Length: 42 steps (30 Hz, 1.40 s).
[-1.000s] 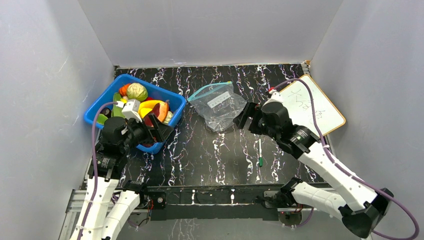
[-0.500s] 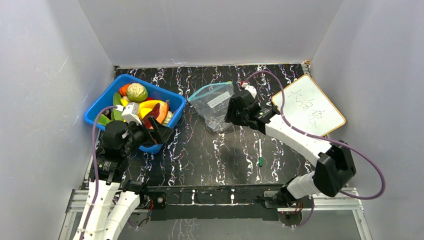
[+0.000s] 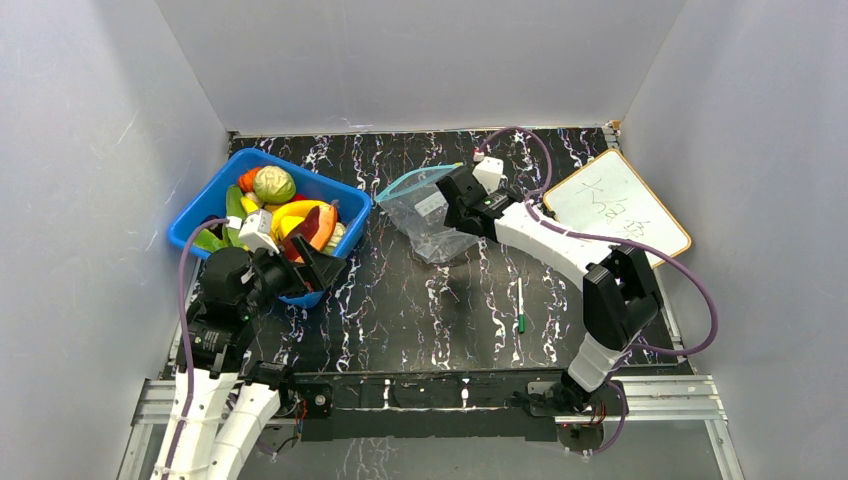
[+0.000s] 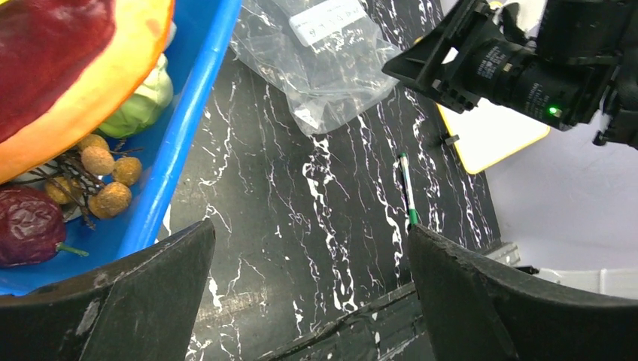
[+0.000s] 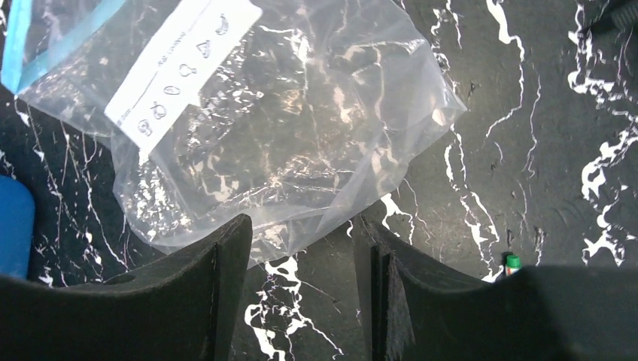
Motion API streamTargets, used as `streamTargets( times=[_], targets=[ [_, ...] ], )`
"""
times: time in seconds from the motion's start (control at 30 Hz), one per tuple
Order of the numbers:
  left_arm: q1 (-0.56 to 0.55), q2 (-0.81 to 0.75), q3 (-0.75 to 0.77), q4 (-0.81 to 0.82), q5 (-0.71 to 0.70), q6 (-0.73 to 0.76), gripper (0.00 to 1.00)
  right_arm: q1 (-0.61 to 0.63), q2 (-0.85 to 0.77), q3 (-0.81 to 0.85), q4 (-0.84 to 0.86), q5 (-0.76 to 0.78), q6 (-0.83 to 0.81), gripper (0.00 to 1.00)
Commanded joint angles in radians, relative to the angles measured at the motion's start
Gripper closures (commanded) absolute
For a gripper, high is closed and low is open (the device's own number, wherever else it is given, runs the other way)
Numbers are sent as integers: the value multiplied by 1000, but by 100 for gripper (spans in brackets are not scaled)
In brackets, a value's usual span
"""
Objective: Place the food in the zip-top bag and seal the zipper
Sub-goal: Pick up the zipper food storage bag at the center of the board.
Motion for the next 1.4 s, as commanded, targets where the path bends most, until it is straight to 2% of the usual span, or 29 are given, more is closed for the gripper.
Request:
streamTargets(
  times=[0.0,0.13,0.3,0.5,0.67,0.77,0.8,1.07,1.3,1.37],
  targets=[
    [6,-6,3,30,152,21,2,-8,2,-35,34,50,125,50],
    [6,-8,-19,87,226,-12,2,-9,24,-55,75,30,176,50],
    [6,12,-20,66,286,-8,2,-21,59,-61,72,37,239,50],
    [5,14,-39,85,326,-12,5,-37,92,-87,100,54,261,56],
    [4,13,-40,94,300,11,9,-51,41,-143,152,84,197,77],
    [3,24,-44,100,308,43,14,-51,-36,-190,191,93,127,98],
    [3,25,-48,108,315,58,15,-50,-59,-206,197,100,111,100],
    [3,25,-103,214,376,162,20,-50,-276,-325,252,75,-93,100],
    [0,47,-81,250,440,321,20,-51,-449,-356,183,-90,-257,100],
    [0,60,-69,244,409,339,19,-51,-486,-353,141,-149,-287,100]
  ],
)
